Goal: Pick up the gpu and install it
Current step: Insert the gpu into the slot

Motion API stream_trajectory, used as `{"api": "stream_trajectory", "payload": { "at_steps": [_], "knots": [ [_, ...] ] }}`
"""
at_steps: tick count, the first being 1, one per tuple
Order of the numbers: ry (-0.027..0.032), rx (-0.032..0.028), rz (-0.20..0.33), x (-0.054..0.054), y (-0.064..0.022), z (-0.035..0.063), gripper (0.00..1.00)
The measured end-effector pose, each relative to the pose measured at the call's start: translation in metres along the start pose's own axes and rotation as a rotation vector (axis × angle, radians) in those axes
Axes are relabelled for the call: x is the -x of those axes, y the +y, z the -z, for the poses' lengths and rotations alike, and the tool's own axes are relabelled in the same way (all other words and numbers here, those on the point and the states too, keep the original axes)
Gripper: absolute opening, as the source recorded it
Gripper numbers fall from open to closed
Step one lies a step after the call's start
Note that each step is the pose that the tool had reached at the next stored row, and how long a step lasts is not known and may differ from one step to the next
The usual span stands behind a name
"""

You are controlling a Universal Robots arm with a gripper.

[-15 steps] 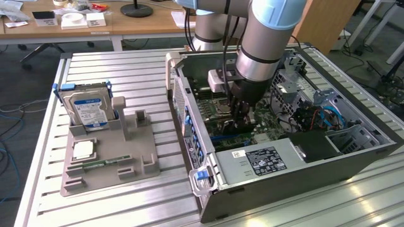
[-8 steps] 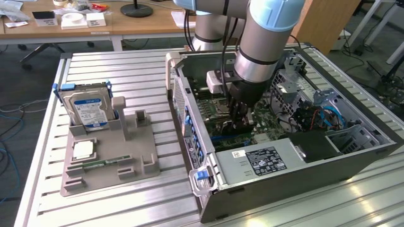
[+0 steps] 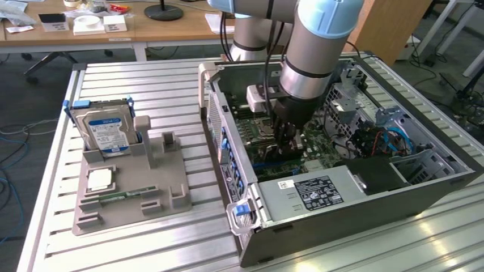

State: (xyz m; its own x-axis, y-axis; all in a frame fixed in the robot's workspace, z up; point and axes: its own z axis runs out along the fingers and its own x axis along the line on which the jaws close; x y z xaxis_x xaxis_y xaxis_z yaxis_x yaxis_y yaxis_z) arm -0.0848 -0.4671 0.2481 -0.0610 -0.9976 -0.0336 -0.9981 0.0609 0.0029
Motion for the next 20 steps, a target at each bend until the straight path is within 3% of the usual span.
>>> {"api": "stream_trajectory", "payload": {
  "at_steps": [13, 16, 20],
  "knots": [
    [0.0, 0.0, 0.0, 0.0008, 0.001, -0.0049, 0.27],
    [-0.0095, 0.0003, 0.0, 0.0009, 0.0012, -0.0051, 0.27],
    [-0.0105, 0.0006, 0.0, 0.0008, 0.001, -0.0048, 0.27]
  ]
}}
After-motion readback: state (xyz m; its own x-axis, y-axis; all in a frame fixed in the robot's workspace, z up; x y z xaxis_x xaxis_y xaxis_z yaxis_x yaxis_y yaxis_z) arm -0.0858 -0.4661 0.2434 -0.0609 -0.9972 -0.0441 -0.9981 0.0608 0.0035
